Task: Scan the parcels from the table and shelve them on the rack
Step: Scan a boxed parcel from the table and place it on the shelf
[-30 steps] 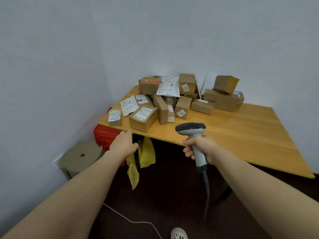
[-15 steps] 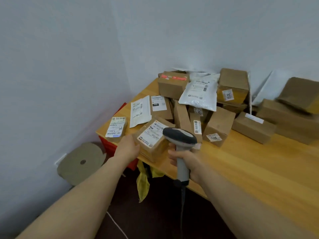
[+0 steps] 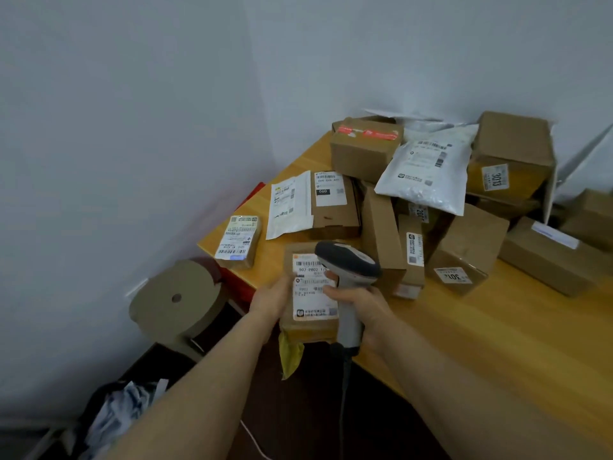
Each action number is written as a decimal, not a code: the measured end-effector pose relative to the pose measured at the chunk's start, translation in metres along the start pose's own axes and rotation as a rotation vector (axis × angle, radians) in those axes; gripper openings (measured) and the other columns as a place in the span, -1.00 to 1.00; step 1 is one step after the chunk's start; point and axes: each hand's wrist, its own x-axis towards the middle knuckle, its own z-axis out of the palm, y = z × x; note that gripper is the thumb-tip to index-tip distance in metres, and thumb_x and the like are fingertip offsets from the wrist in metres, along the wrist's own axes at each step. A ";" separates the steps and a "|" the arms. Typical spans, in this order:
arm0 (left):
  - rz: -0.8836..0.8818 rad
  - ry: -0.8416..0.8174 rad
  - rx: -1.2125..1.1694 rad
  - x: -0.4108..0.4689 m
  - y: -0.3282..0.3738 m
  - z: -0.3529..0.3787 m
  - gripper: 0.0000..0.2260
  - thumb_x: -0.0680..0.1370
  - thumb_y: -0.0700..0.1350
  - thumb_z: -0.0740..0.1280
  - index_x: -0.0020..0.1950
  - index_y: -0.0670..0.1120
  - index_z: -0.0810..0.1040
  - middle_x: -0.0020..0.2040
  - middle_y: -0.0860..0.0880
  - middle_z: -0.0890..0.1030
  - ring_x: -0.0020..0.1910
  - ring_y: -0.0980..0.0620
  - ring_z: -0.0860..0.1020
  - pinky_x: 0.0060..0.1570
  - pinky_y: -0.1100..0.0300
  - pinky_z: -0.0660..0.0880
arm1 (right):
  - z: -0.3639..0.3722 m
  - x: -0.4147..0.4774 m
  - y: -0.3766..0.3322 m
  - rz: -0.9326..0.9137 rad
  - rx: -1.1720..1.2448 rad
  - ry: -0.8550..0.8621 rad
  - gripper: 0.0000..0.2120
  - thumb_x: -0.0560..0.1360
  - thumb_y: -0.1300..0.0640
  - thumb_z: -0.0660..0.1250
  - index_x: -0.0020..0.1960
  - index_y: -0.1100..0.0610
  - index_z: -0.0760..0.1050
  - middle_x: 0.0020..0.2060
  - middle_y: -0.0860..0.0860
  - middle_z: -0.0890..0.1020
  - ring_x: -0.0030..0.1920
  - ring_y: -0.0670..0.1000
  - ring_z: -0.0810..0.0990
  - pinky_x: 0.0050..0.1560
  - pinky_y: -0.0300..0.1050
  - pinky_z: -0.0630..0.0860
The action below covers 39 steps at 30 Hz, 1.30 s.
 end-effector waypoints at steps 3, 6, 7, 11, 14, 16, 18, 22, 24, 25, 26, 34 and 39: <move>-0.062 -0.044 -0.111 -0.021 -0.025 -0.007 -0.40 0.46 0.25 0.32 0.40 -0.03 0.40 0.33 -0.20 0.46 0.23 -0.22 0.50 0.26 -0.12 0.43 | 0.005 -0.022 0.010 -0.020 -0.047 0.022 -0.58 0.29 0.35 0.53 0.11 0.15 0.56 -0.26 0.01 0.72 -0.32 -0.02 0.71 -0.46 -0.21 0.56; -0.014 -0.258 -0.274 -0.048 -0.035 -0.024 -0.51 0.47 0.06 0.37 0.34 -0.12 0.45 0.11 -0.19 0.64 0.06 -0.19 0.63 0.15 -0.12 0.52 | 0.010 -0.052 0.020 -0.060 -0.110 -0.006 -0.56 0.28 0.31 0.54 0.13 0.15 0.56 -0.22 -0.02 0.73 -0.27 -0.04 0.71 -0.44 -0.24 0.56; 0.001 -0.296 -0.283 -0.058 -0.036 -0.033 -0.51 0.45 0.00 0.40 0.34 -0.12 0.45 0.08 -0.17 0.66 0.04 -0.17 0.64 0.12 -0.11 0.54 | 0.012 -0.064 0.021 -0.066 -0.126 -0.010 -0.60 0.29 0.30 0.54 0.10 0.13 0.58 -0.23 -0.03 0.73 -0.28 -0.06 0.70 -0.44 -0.24 0.55; 0.045 -0.327 -0.226 -0.102 -0.036 -0.082 -0.25 0.34 -0.16 0.54 0.45 -0.08 0.27 0.12 -0.15 0.65 0.07 -0.16 0.63 0.09 -0.12 0.56 | 0.025 -0.123 0.022 -0.117 -0.159 0.027 -0.72 0.31 0.31 0.53 -0.07 0.06 0.57 -0.32 -0.06 0.71 -0.30 -0.01 0.69 -0.40 -0.18 0.52; 0.161 -0.281 -0.082 -0.142 -0.037 -0.124 -0.26 0.18 -0.13 0.63 0.30 -0.12 0.43 0.04 -0.08 0.69 0.02 -0.11 0.66 0.09 -0.11 0.55 | 0.039 -0.176 0.029 -0.197 -0.235 0.065 -0.68 0.32 0.28 0.53 0.02 0.08 0.57 -0.12 0.00 0.67 -0.11 0.05 0.61 -0.24 -0.10 0.50; 0.201 -0.232 -0.046 -0.167 -0.041 -0.147 -0.24 0.08 -0.10 0.66 0.23 -0.16 0.47 0.03 -0.11 0.69 0.02 -0.14 0.65 0.11 -0.15 0.55 | 0.050 -0.211 0.037 -0.206 -0.310 0.020 -0.62 0.34 0.26 0.52 0.13 0.13 0.57 -0.09 0.04 0.66 -0.11 0.04 0.61 -0.15 -0.04 0.55; 0.233 -0.169 -0.032 -0.186 -0.046 -0.165 -0.32 0.13 -0.13 0.66 0.17 -0.16 0.46 0.02 -0.12 0.68 0.00 -0.14 0.66 0.07 -0.15 0.57 | 0.059 -0.243 0.047 -0.200 -0.342 -0.043 -0.68 0.38 0.27 0.49 0.13 0.22 0.57 -0.32 0.07 0.62 -0.34 0.01 0.57 -0.31 -0.09 0.54; 0.289 -0.144 -0.036 -0.220 -0.057 -0.190 -0.43 0.25 -0.24 0.61 0.20 -0.15 0.50 0.07 -0.10 0.67 -0.02 -0.08 0.65 -0.12 0.01 0.62 | 0.079 -0.293 0.060 -0.221 -0.379 -0.106 -0.90 0.43 0.28 0.43 -0.09 0.22 0.53 -0.49 0.06 0.47 -0.51 -0.01 0.40 -0.45 -0.17 0.39; 0.312 -0.150 -0.032 -0.238 -0.060 -0.199 -0.48 0.29 -0.28 0.57 0.20 -0.13 0.51 0.06 -0.07 0.67 -0.08 0.00 0.65 -0.34 0.17 0.57 | 0.087 -0.312 0.064 -0.241 -0.378 -0.117 -0.89 0.43 0.31 0.42 -0.17 0.19 0.50 -0.51 0.06 0.45 -0.54 -0.01 0.37 -0.46 -0.19 0.37; 0.323 -0.148 -0.033 -0.246 -0.061 -0.203 -0.50 0.30 -0.29 0.56 0.19 -0.12 0.51 0.05 -0.06 0.67 -0.12 0.03 0.64 -0.39 0.20 0.54 | 0.090 -0.321 0.065 -0.252 -0.380 -0.121 -0.88 0.43 0.32 0.41 -0.20 0.19 0.48 -0.52 0.06 0.43 -0.55 -0.01 0.36 -0.46 -0.20 0.36; 0.332 -0.140 -0.034 -0.254 -0.062 -0.207 -0.53 0.32 -0.30 0.55 0.18 -0.12 0.52 0.02 -0.05 0.67 -0.15 0.05 0.63 -0.40 0.21 0.52 | 0.093 -0.329 0.065 -0.267 -0.387 -0.127 -0.86 0.42 0.33 0.41 -0.22 0.19 0.46 -0.52 0.07 0.42 -0.56 -0.01 0.35 -0.47 -0.20 0.35; 0.365 -0.103 -0.014 -0.295 -0.067 -0.229 -0.68 0.38 -0.32 0.50 0.06 -0.12 0.53 0.06 -0.10 0.65 -0.14 -0.02 0.61 -0.24 0.13 0.51 | 0.106 -0.373 0.064 -0.343 -0.423 -0.206 -0.77 0.41 0.37 0.41 -0.32 0.18 0.42 -0.55 0.06 0.43 -0.58 -0.01 0.33 -0.48 -0.19 0.36; 0.363 -0.081 -0.021 -0.309 -0.068 -0.226 -0.60 0.38 -0.35 0.49 0.18 -0.19 0.51 0.12 -0.14 0.63 -0.03 -0.11 0.60 -0.09 0.03 0.53 | 0.098 -0.388 0.064 -0.362 -0.421 -0.203 -0.78 0.41 0.37 0.42 -0.32 0.19 0.42 -0.55 0.07 0.42 -0.58 -0.02 0.31 -0.47 -0.19 0.36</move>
